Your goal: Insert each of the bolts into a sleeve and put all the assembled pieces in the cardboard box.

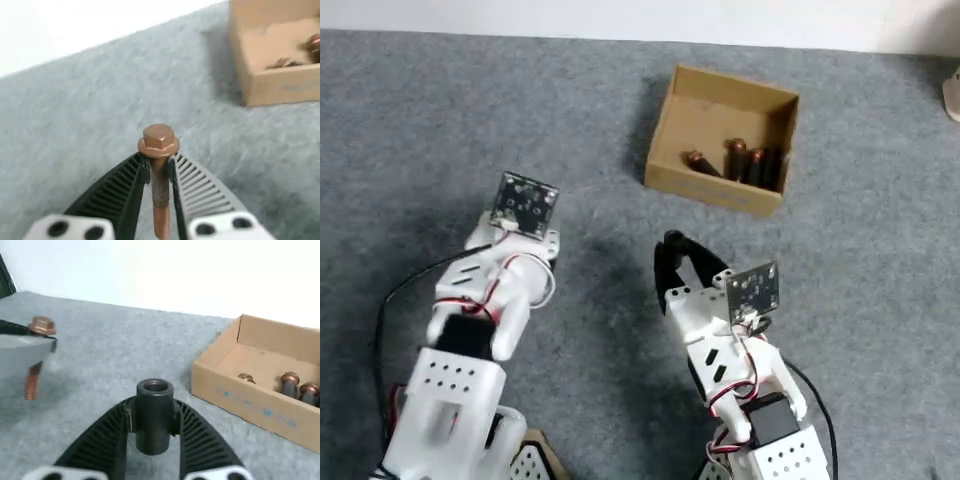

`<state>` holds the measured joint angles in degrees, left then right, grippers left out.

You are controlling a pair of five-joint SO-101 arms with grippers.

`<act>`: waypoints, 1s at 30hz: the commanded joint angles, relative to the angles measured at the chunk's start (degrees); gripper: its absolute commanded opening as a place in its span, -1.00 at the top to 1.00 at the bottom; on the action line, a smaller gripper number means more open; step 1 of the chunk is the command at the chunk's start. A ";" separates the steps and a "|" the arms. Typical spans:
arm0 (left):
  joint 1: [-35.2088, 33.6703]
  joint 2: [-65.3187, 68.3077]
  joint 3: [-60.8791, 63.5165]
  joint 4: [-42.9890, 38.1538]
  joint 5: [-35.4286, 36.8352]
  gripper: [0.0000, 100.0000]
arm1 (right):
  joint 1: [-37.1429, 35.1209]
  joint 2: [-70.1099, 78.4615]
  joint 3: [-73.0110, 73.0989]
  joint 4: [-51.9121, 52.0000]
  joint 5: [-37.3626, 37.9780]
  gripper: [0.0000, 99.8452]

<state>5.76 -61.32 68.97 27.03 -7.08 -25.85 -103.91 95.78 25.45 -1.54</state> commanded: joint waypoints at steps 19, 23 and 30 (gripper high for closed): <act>15.25 -8.13 -9.54 -2.29 24.97 0.99 | -8.31 0.31 7.52 5.05 0.26 0.99; 21.67 -8.13 -9.01 -5.19 30.24 0.99 | -8.31 0.31 7.52 5.05 0.26 0.99; 24.31 -8.13 -5.41 -10.29 31.82 0.99 | -8.31 0.31 7.52 6.29 0.26 0.99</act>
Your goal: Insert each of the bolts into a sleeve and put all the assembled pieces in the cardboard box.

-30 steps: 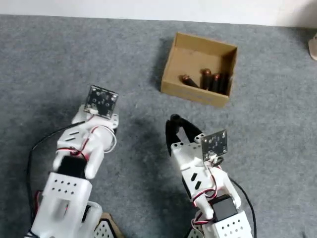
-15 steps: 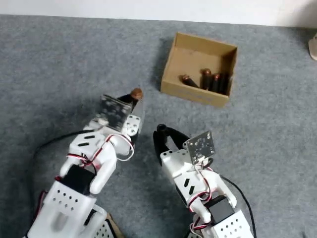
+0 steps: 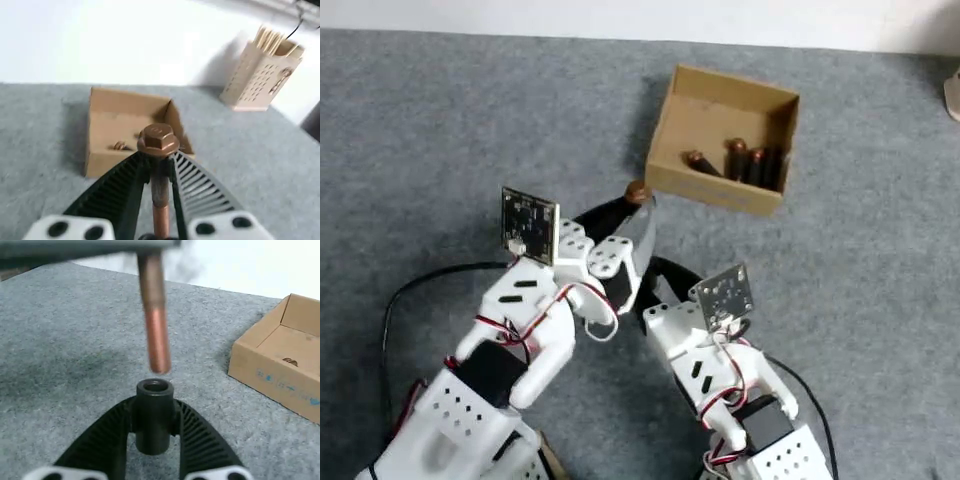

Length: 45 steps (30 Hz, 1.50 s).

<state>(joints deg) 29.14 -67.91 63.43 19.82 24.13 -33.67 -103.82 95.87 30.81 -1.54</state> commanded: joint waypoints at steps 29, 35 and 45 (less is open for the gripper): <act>1.27 -1.54 0.40 -2.90 1.05 0.99 | -0.40 0.22 7.25 1.10 0.26 0.99; 1.36 -5.93 0.84 -2.90 1.14 0.99 | -0.40 0.22 7.25 1.19 0.26 0.99; 1.36 -15.34 3.38 5.63 1.14 0.99 | 3.03 -0.31 7.34 1.01 0.35 0.99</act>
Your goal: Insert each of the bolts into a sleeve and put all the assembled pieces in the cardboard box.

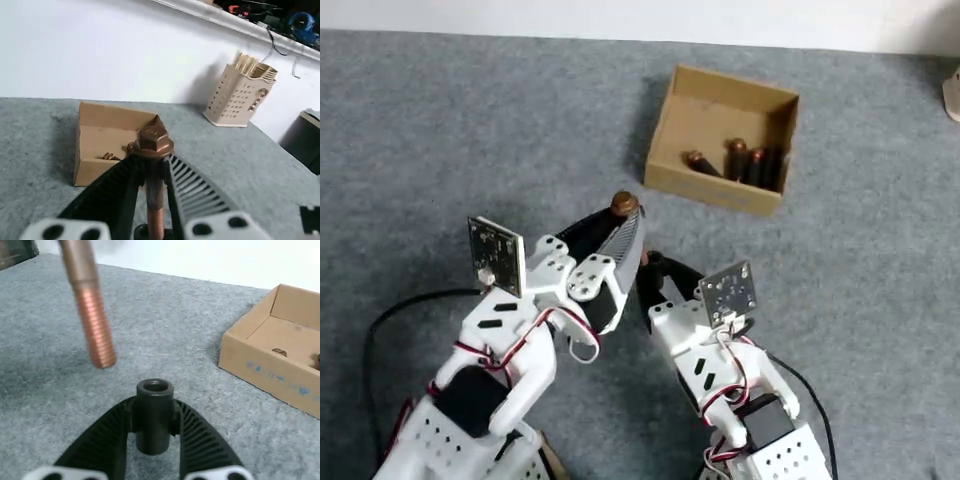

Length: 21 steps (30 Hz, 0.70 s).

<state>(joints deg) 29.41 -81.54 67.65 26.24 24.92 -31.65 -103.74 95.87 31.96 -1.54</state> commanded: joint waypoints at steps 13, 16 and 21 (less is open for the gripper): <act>1.10 -1.71 3.21 -8.09 0.35 0.99 | -0.48 -0.40 7.34 -1.63 0.26 0.99; 1.10 -1.71 3.82 -8.00 0.35 0.99 | -1.80 -0.40 7.25 -1.98 0.26 0.99; 1.10 -1.71 6.29 -8.00 0.18 0.99 | -1.63 -0.40 7.25 -2.15 0.26 0.99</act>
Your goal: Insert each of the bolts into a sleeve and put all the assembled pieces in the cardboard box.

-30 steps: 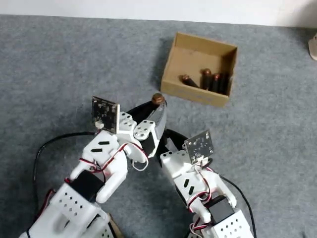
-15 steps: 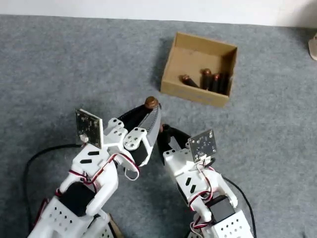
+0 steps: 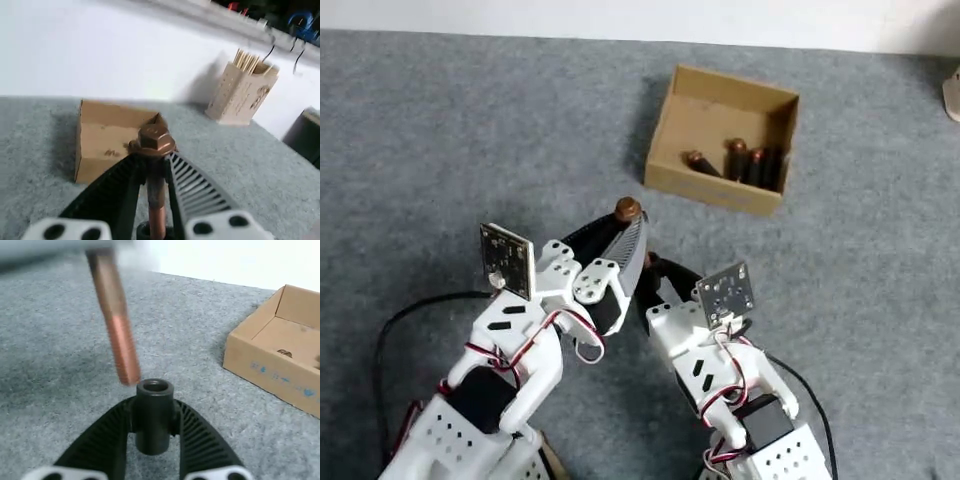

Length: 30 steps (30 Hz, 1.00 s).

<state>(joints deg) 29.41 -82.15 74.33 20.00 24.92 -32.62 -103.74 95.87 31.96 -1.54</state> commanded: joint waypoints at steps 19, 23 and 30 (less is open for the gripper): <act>0.66 -1.19 1.45 -2.11 -0.09 0.99 | -1.01 -0.48 7.25 -3.47 -2.81 0.99; 0.57 -1.54 1.36 -3.16 -0.18 0.99 | -1.89 -0.48 7.25 -3.47 -2.81 0.99; 0.57 -1.36 1.45 -6.59 -0.18 0.99 | -3.56 -0.48 7.25 -3.30 -2.81 0.99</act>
<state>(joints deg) 29.32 -82.24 76.70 15.16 24.92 -35.25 -103.74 95.87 30.11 -3.65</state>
